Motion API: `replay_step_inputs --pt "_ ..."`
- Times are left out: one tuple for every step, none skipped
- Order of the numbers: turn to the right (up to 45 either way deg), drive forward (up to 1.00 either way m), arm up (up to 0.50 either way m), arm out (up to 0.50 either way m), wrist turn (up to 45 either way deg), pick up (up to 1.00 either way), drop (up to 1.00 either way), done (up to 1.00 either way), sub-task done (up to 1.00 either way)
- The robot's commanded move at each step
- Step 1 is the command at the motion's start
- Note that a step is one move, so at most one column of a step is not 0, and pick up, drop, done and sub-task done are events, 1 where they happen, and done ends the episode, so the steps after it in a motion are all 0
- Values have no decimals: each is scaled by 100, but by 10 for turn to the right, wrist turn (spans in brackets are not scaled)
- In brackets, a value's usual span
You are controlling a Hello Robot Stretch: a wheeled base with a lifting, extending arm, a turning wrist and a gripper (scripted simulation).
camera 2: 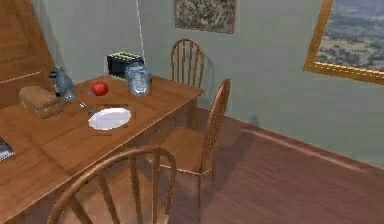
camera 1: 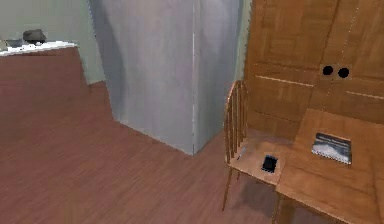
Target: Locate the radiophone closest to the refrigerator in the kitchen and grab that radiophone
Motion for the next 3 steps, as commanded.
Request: replay_step_inputs --pt "0 45 0 0 0 0 0 0 0" --pt "-450 0 0 0 0 0 0 0 0" --pt "-450 0 0 0 0 0 0 0 0"
